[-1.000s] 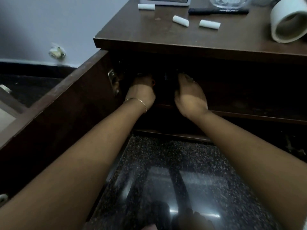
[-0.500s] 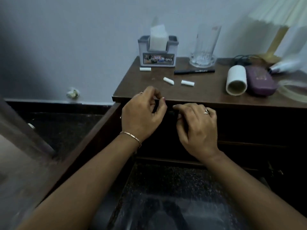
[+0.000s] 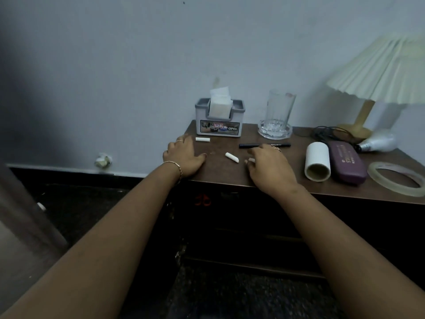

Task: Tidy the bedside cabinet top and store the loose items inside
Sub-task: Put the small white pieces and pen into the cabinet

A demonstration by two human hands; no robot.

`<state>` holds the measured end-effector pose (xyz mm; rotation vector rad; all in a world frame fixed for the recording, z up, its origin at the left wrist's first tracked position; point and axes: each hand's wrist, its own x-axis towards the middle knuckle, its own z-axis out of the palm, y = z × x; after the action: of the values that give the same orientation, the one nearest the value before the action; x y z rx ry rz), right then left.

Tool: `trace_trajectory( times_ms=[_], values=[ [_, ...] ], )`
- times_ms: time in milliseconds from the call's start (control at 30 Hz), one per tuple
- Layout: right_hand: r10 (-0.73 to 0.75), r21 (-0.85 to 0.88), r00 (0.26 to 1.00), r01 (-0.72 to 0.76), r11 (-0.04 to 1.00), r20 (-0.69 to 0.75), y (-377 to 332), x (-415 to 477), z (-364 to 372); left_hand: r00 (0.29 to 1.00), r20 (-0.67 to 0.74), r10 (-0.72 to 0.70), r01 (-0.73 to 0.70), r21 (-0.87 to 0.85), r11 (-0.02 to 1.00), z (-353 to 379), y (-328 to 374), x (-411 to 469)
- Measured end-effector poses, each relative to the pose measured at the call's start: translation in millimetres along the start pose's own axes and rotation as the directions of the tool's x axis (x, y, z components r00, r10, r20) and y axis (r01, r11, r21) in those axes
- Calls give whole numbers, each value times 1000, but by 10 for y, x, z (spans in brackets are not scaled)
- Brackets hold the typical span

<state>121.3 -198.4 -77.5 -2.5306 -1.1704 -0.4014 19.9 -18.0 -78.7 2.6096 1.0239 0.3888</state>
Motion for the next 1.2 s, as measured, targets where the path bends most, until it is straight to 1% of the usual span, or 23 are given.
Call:
trace_trajectory(
  times_ms=[100, 233, 300, 367, 467, 600, 700, 767, 800, 867, 900, 967, 1000, 1033, 1100, 1133, 1167, 1200],
  values=[
    [24, 11, 999, -24, 1000, -31, 48, 34, 51, 998, -24, 52, -51, 32, 998, 51, 37, 50],
    [53, 97, 995, -44, 994, -87, 82, 84, 101, 992, -51, 114, -111, 66, 992, 79, 83, 133],
    [102, 222, 988, -74, 972, -117, 102, 91, 118, 990, -66, 128, -123, 72, 990, 93, 91, 184],
    [179, 369, 972, -112, 923, -152, 134, 83, 121, 986, -89, 138, -132, 73, 989, 111, 93, 229],
    [250, 456, 950, -143, 878, -185, 166, 74, 120, 984, -139, 115, -108, 59, 992, 118, 101, 283],
    [244, 448, 952, -140, 883, -185, 179, 85, 142, 983, -169, 70, -54, 100, 994, 145, 97, 334],
    [253, 433, 942, -138, 891, -222, 196, 71, 146, 979, -197, 54, -56, -7, 998, 141, 68, 343],
    [267, 438, 926, -130, 889, -267, 189, 54, 128, 975, -218, 35, -68, -142, 988, 120, 40, 310],
    [275, 470, 910, -104, 876, -311, 179, 37, 107, 974, -226, 22, -77, -235, 969, 98, 33, 264],
    [273, 572, 864, 22, 820, -424, 125, -62, 56, 976, -218, 4, -93, -399, 912, 45, 67, 92],
    [270, 616, 837, 98, 782, -476, 80, -157, 35, 978, -209, 10, -105, -451, 886, 25, 102, -25],
    [270, 658, 794, 205, 724, -545, -23, -447, 50, 974, -221, 48, -155, -502, 851, 42, 188, -320],
    [262, 660, 787, 230, 715, -558, -63, -614, 85, 962, -259, 82, -207, -505, 838, 89, 229, -484],
    [249, 661, 793, 241, 710, -556, -83, -775, 136, 938, -322, 126, -281, -496, 822, 155, 273, -658],
    [234, 697, 832, 230, 680, -503, -50, -1038, 259, 862, -464, 204, -430, -455, 780, 339, 339, -996],
    [232, 720, 855, 210, 662, -464, -3, -1133, 329, 832, -508, 223, -472, -438, 765, 445, 356, -1138],
    [229, 738, 879, 182, 650, -418, 46, -1212, 398, 820, -526, 224, -485, -433, 760, 559, 358, -1247],
    [227, 751, 903, 142, 644, -365, 101, -1276, 475, 827, -520, 215, -475, -440, 762, 677, 348, -1330]
  ],
)
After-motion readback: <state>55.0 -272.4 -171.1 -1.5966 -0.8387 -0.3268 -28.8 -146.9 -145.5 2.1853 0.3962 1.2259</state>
